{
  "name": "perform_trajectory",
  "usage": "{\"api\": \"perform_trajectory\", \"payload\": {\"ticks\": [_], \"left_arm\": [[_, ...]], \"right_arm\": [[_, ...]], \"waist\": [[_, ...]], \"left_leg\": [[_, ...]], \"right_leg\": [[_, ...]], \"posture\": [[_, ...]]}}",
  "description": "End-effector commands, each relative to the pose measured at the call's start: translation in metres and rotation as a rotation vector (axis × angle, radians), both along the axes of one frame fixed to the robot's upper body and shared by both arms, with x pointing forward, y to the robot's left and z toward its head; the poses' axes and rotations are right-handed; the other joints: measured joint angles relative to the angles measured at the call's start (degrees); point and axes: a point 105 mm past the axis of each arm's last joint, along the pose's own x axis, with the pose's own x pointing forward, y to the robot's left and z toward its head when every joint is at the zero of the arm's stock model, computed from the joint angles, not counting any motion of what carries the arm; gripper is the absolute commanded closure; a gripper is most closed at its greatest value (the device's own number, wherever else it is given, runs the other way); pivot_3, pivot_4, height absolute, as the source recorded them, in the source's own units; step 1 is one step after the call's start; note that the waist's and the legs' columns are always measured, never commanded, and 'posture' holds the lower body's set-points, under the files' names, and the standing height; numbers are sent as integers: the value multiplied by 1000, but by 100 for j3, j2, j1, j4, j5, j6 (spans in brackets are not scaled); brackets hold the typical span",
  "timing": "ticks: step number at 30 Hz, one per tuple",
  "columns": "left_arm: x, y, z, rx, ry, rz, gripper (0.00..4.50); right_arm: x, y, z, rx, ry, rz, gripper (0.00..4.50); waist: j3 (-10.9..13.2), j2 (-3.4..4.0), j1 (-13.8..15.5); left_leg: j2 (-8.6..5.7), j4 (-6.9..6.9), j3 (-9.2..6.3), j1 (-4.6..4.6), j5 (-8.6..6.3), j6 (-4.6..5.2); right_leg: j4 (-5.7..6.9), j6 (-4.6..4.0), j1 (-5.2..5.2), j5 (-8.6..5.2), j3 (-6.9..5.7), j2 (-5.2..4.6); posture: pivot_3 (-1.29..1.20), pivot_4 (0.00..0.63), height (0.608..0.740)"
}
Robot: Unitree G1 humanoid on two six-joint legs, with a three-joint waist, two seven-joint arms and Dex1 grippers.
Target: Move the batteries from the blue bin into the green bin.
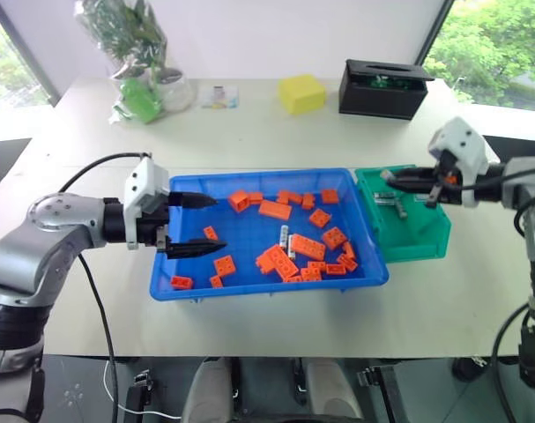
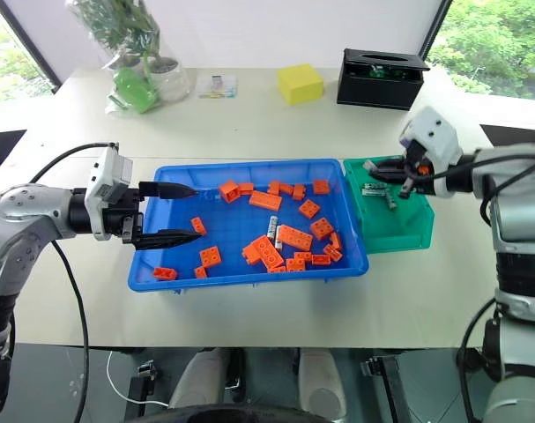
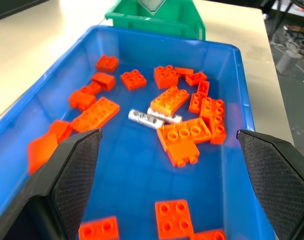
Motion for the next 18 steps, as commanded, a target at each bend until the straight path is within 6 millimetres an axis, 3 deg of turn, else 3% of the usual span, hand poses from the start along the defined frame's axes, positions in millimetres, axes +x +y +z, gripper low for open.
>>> {"api": "perform_trajectory", "payload": {"ticks": [1,4,5,7,11,15,18], "left_arm": [[2,-3,8,3,-45,-26,0],[3,-4,8,4,-49,-31,0],[2,-4,9,5,-50,-32,0],[2,-4,10,6,-51,-33,0],[-1,-2,8,15,-49,-27,0],[-2,-3,7,13,-50,-22,0],[-2,-4,7,12,-55,-18,0]], "right_arm": [[2,-7,1,-57,-71,-79,3961],[4,-1,0,-20,-73,-92,2592],[5,6,9,-5,-101,-62,2165],[7,18,25,34,-137,-13,2165],[0,74,46,93,-121,223,2165],[-10,124,26,43,-16,440,2165],[-6,145,3,-42,32,522,2165]], "waist": [[0,0,-5],[0,0,8],[0,0,16],[0,0,14],[1,0,9],[1,-1,18],[1,-2,56]], "left_leg": [[0,1,0,1,0,0],[-1,2,1,0,0,1],[-1,2,0,0,1,1],[0,2,0,-1,0,1],[2,2,-14,-1,0,1],[5,0,-22,-2,0,1],[2,3,-22,-9,0,2]], "right_leg": [[0,1,1,0,0,1],[0,1,-1,0,4,1],[0,2,-1,0,4,1],[-1,3,-1,1,4,2],[0,3,-3,1,5,3],[0,3,-2,1,4,9],[0,2,-2,0,4,5]], "posture": [[0,150,736],[0,150,736],[0,150,736],[0,150,736],[0,150,736],[0,150,736],[0,150,736]]}}
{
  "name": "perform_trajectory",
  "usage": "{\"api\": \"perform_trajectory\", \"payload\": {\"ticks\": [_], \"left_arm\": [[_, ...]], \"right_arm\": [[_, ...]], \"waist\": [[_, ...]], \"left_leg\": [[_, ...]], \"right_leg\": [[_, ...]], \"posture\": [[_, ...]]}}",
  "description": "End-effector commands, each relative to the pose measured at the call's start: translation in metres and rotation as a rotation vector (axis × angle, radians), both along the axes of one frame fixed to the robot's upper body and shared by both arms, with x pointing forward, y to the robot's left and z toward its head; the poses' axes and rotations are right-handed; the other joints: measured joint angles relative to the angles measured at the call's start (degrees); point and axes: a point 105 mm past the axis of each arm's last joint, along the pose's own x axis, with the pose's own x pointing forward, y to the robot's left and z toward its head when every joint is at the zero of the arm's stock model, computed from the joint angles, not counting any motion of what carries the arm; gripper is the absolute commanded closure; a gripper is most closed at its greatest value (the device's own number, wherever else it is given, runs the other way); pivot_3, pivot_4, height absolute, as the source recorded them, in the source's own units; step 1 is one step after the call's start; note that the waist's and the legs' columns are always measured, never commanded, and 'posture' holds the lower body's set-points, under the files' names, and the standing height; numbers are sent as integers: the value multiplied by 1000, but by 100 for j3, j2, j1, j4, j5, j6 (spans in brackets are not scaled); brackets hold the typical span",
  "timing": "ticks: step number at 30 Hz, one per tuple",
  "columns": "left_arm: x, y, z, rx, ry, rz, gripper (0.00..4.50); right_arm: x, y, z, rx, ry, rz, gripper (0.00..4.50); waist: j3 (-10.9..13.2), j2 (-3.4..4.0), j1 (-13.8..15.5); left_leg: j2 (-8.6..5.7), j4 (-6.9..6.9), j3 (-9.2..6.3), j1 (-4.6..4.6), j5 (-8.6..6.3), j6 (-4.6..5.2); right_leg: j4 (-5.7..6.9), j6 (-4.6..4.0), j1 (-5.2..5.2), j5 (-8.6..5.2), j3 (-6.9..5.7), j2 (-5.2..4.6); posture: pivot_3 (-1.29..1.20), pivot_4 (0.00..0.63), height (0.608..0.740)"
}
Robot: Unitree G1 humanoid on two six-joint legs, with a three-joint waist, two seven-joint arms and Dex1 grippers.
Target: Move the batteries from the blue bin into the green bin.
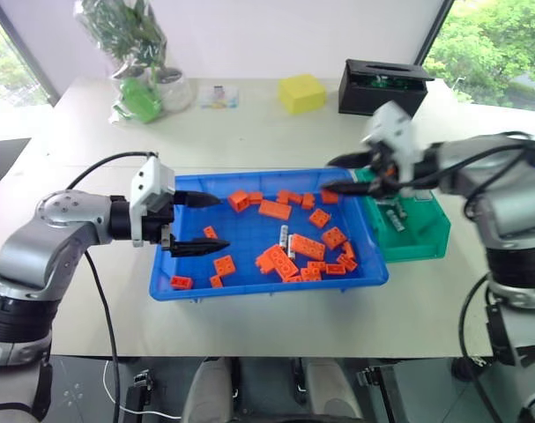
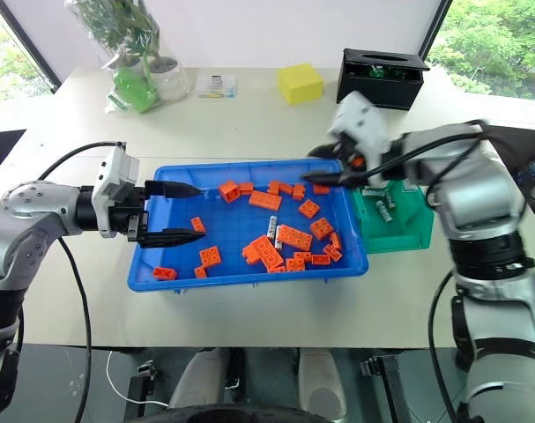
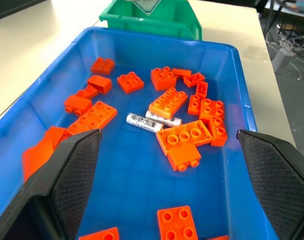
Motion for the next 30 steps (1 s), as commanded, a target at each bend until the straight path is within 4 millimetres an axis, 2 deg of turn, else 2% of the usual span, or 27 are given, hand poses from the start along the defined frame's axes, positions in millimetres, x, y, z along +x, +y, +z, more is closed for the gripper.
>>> {"api": "perform_trajectory", "payload": {"ticks": [1,7,11,17,18,20,25,30], "left_arm": [[-3,-1,10,-3,-54,2,0],[-6,2,14,-15,-62,32,0],[-11,5,12,-13,-58,53,0],[-11,8,12,-13,-61,74,0],[-11,8,13,-14,-62,76,0],[-11,8,13,-12,-64,78,0],[-9,9,13,-5,-67,75,0],[-5,7,16,-5,-79,65,0]], "right_arm": [[4,19,-15,-108,-28,92,2165],[16,27,-54,-241,-22,154,2165],[22,29,-60,-243,-14,152,2165],[14,32,-77,-252,30,176,2165],[14,33,-80,-253,29,176,1646],[15,34,-82,-251,15,166,927],[17,35,-83,-239,24,145,927],[21,34,-92,-257,30,130,927]], "waist": [[0,0,14],[1,-4,1],[1,-4,-16],[1,-4,-8],[1,-4,0],[1,-4,3],[1,-4,-5],[0,-5,-6]], "left_leg": [[-1,2,1,-2,0,0],[-5,6,9,-5,0,0],[-2,2,10,-4,0,0],[-1,2,7,-4,0,0],[-2,3,8,-4,0,0],[-2,3,9,-4,0,0],[-2,3,9,-4,0,0],[-2,3,11,-3,0,0]], "right_leg": [[0,-1,0,0,0,-2],[-1,2,0,1,0,-6],[3,14,-5,8,-3,-1],[3,13,-4,8,-4,-1],[3,13,-3,8,-3,-2],[2,13,-1,7,-4,-2],[3,13,-2,7,-5,-2],[3,13,-1,7,-5,-2]], "posture": [[0,150,736],[0,150,736],[0,150,736],[0,150,736],[0,150,736],[0,150,736],[0,150,736],[0,150,736]]}}
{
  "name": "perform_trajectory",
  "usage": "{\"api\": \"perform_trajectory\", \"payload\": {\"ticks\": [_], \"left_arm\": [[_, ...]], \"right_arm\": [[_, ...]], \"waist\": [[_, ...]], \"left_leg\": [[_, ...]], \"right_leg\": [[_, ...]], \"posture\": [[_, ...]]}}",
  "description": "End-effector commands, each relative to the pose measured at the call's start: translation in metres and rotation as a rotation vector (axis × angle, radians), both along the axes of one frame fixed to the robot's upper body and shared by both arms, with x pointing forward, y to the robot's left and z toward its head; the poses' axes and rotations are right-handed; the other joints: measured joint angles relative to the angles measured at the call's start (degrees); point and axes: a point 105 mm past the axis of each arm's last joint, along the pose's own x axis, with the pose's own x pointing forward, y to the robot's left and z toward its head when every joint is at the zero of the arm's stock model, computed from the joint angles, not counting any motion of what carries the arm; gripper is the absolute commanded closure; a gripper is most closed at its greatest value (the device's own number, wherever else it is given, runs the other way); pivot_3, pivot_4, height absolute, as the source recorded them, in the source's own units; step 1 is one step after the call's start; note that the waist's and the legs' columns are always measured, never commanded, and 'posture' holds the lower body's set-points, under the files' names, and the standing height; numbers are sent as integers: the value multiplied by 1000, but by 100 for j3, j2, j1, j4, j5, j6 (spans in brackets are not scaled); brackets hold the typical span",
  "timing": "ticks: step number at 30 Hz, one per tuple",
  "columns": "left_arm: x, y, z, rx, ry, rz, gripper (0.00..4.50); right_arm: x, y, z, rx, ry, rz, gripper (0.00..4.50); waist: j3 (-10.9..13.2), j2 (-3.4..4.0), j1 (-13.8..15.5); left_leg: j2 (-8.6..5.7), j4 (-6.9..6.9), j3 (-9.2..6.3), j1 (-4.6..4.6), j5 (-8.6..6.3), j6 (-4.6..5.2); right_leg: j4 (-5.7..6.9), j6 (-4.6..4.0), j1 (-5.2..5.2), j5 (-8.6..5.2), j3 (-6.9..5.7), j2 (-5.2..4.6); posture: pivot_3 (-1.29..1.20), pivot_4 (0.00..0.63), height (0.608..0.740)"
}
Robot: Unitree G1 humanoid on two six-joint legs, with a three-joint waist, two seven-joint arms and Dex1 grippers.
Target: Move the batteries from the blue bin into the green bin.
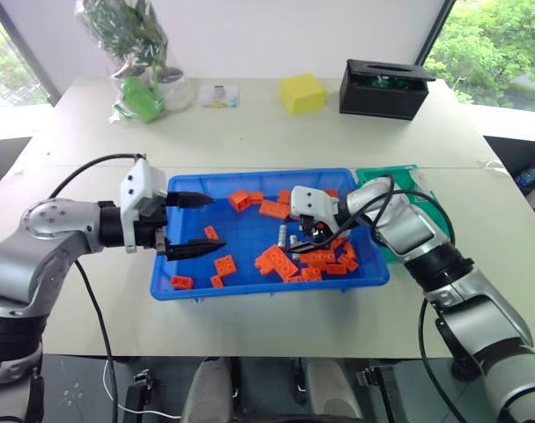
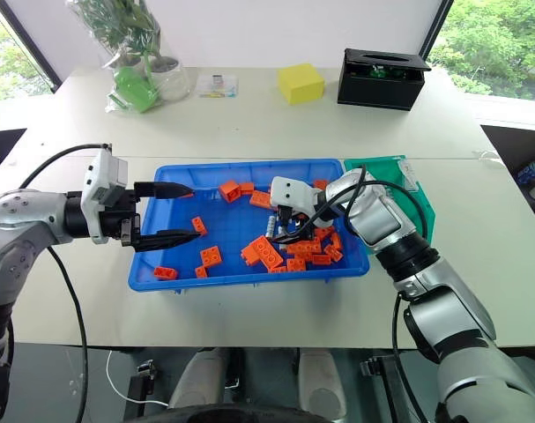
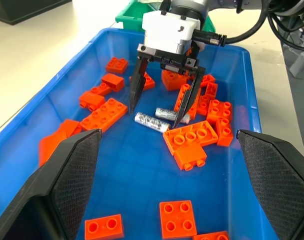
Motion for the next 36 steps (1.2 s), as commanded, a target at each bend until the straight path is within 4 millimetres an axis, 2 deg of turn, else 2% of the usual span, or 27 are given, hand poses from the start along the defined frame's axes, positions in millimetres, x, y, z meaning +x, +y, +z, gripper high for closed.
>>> {"api": "perform_trajectory", "payload": {"ticks": [1,2,3,6,11,13,14,15,17,18,21,24,27,31,32,36], "left_arm": [[1,-1,11,11,-57,-14,0],[2,-2,11,11,-58,-15,0],[2,-2,11,10,-59,-16,0],[3,-2,11,9,-63,-16,0],[5,-1,10,9,-62,-12,0],[5,0,8,6,-58,-8,0],[6,0,7,5,-55,-6,0],[6,0,6,4,-54,-6,0],[7,-1,4,2,-51,-6,0],[8,-1,3,-1,-49,-8,0],[9,-3,2,-7,-46,-14,0],[11,-6,-1,-12,-42,-25,0],[13,-9,-1,-17,-45,-36,0],[16,-12,0,-21,-51,-47,0],[17,-12,0,-21,-53,-49,0],[17,-12,2,-20,-59,-50,0]], "right_arm": [[3,2,-1,2,-14,-1,927],[3,3,-1,5,-9,1,927],[3,4,-1,10,-6,1,1160],[2,7,3,37,1,-3,2230],[0,5,33,120,-13,-25,2254],[4,-9,66,186,-61,-91,2254],[6,-23,83,218,-86,-143,2254],[6,-32,94,238,-101,-177,2254],[5,-65,107,248,-122,-279,2254],[3,-82,108,233,-135,-330,2254],[-3,-118,108,201,-154,-445,2254],[-10,-156,99,176,-150,-581,2254],[-16,-170,87,170,-129,-642,2254],[-12,-171,84,151,-166,-650,260],[-9,-169,88,155,-186,-641,82],[0,-145,112,232,-222,-571,82]], "waist": [[0,-1,0],[0,-1,0],[0,0,0],[0,-1,0],[0,0,1],[1,2,11],[2,3,26],[2,3,36],[2,1,61],[-1,-3,70],[-7,-13,81],[-6,-13,43],[-6,-12,-11],[-6,-12,-33],[-6,-12,-27],[-5,-11,-27]], "left_leg": [[0,0,1,0,0,0],[0,0,1,0,0,0],[0,0,1,0,0,0],[0,0,1,0,0,0],[0,0,1,1,0,0],[1,0,0,0,0,0],[1,0,-1,-1,0,0],[0,0,-2,-4,0,0],[-2,1,-1,-4,0,0],[-3,1,-1,-4,0,0],[-2,-1,1,-2,-4,6],[-2,-3,3,0,-4,6],[-2,-2,4,3,-4,6],[1,-2,1,11,-4,6],[1,-1,1,11,-4,6],[1,-1,1,9,-4,6]], "right_leg": [[0,0,1,0,0,0],[0,0,1,0,0,0],[0,1,1,1,0,0],[0,1,1,1,0,0],[1,1,0,1,0,0],[0,1,0,1,0,0],[1,1,-1,1,0,-1],[1,1,-2,1,-1,-3],[-3,-1,1,-1,-2,-8],[-5,-4,2,-2,-3,-10],[-11,-15,6,-9,-5,-10],[-10,-16,6,-9,-5,-8],[-8,-15,4,-9,-2,-9],[-7,-14,4,-8,5,-4],[-6,-13,4,-8,5,-3],[-6,-13,1,-8,7,-4]], "posture": [[0,150,736],[0,150,736],[0,150,736],[0,150,736],[0,150,736],[0,150,736],[0,150,736],[0,150,736],[0,150,736],[0,150,736],[0,150,736],[0,150,736],[0,150,736],[0,150,736],[0,150,736],[0,150,736]]}}
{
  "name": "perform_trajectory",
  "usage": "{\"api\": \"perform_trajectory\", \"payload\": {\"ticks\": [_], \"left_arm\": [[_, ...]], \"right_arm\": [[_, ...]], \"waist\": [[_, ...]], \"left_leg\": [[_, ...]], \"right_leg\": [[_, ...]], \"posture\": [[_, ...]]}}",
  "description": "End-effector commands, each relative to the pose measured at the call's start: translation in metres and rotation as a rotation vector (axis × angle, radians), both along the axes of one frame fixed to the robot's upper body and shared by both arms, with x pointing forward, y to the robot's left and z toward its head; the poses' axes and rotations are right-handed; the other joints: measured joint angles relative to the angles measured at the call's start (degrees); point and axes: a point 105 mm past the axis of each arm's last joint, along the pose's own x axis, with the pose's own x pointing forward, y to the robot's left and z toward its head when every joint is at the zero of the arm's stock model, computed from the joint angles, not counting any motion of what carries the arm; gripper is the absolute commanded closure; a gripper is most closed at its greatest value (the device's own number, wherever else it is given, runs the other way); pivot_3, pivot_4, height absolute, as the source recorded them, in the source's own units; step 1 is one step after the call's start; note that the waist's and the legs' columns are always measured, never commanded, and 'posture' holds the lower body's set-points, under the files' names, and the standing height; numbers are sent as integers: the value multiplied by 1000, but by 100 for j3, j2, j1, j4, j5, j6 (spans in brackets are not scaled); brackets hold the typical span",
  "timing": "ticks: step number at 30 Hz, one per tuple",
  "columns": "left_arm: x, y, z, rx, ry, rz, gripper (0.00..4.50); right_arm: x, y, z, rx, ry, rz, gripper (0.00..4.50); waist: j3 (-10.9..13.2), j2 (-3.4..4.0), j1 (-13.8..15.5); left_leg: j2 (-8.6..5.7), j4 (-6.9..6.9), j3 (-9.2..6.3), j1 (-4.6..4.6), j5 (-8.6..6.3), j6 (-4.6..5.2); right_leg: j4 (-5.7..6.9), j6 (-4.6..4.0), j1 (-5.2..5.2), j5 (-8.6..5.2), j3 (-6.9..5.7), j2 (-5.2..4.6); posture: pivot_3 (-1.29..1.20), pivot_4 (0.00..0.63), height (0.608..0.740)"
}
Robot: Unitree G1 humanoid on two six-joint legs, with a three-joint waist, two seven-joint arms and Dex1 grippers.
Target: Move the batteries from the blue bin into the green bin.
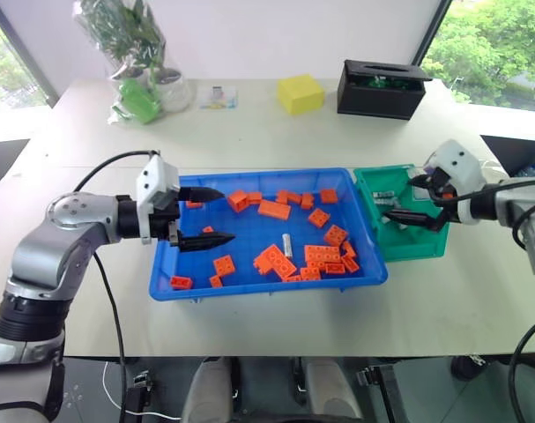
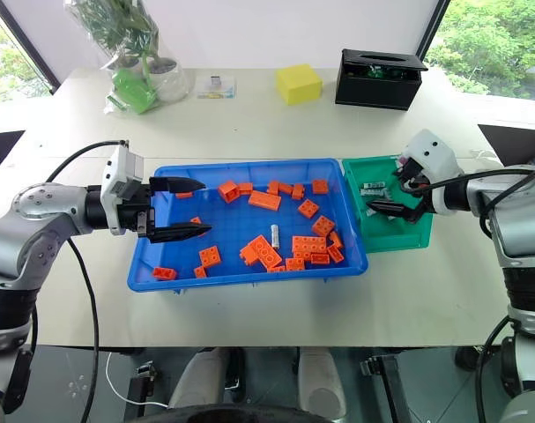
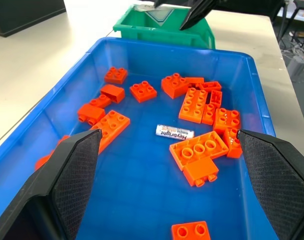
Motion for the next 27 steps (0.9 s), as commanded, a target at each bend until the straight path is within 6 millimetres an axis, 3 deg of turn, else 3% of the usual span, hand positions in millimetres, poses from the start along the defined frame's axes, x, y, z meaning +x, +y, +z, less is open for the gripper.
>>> {"api": "perform_trajectory", "payload": {"ticks": [1,4,6,11,16,27], "left_arm": [[0,-1,11,3,-54,-12,0],[-1,-1,11,5,-57,-9,0],[-2,0,11,5,-56,-3,0],[-7,3,9,14,-50,2,0],[-8,4,10,15,-49,10,0],[-10,1,11,8,-52,19,0]], "right_arm": [[6,31,35,51,-100,101,82],[5,64,37,121,-54,191,82],[-2,89,28,168,24,243,82],[-25,124,-8,204,212,287,82],[-28,138,-40,182,276,253,82],[-2,149,-83,150,314,164,82]], "waist": [[0,0,-11],[-1,-2,5],[-1,-2,19],[-1,-1,48],[-2,-3,33],[-3,-5,21]], "left_leg": [[0,0,0,0,0,0],[2,-1,-7,0,0,0],[2,-3,-10,-2,0,0],[1,-2,-16,-16,0,1],[-1,4,-14,-18,-1,2],[-2,1,-13,-12,-1,2]], "right_leg": [[0,0,0,0,0,0],[1,0,1,0,-1,4],[2,2,1,1,-2,5],[2,10,-6,6,-4,-4],[-2,-3,-2,-1,-5,-15],[2,9,-3,6,-5,-1]], "posture": [[0,150,736],[0,150,736],[0,150,736],[0,150,736],[0,150,736],[0,150,736]]}}
